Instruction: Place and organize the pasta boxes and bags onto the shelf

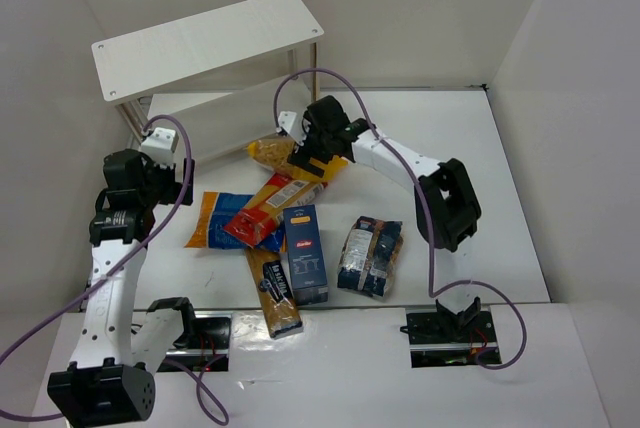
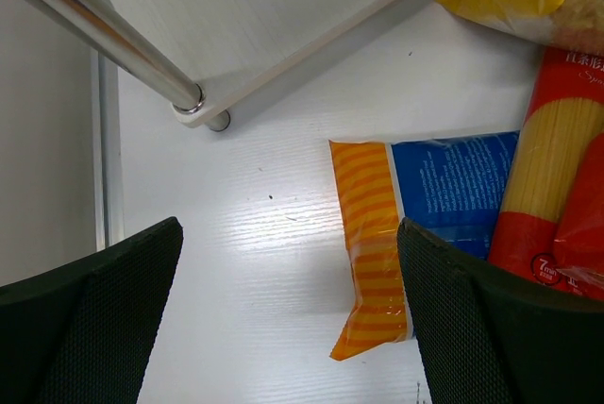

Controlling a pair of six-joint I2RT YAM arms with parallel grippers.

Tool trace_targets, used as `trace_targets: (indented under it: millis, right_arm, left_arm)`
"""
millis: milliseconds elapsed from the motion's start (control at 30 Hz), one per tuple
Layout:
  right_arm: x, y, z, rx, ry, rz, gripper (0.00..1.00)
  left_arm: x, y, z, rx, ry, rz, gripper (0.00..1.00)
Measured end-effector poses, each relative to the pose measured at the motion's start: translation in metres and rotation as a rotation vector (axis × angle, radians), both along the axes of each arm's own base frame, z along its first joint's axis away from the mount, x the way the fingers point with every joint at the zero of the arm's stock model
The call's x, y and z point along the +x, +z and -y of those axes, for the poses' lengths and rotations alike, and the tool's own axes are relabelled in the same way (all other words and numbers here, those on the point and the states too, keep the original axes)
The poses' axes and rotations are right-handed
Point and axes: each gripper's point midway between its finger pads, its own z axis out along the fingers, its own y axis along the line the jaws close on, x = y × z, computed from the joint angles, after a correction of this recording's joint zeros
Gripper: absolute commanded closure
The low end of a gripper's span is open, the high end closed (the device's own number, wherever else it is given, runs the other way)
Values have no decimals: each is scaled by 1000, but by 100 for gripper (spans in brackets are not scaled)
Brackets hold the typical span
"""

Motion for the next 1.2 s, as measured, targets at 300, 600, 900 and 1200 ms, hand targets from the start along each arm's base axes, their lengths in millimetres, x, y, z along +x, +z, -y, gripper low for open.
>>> trace_targets:
  millis: [300, 600, 900, 1200]
  right_arm:
    - [6, -22, -12, 1, 61, -58, 38]
    - [5, -27, -29, 36, 109, -115, 100]
    - [-51, 72, -5, 181, 24, -164, 100]
    - [-88, 185, -5, 413, 36, -93, 100]
  left_arm:
    - [2, -5, 2, -8, -11, -19, 0]
    - [2, -6, 4, -14, -26, -20, 0]
    - [2, -7, 5, -16, -27, -26, 0]
    - [2, -7, 5, -15, -27, -25, 0]
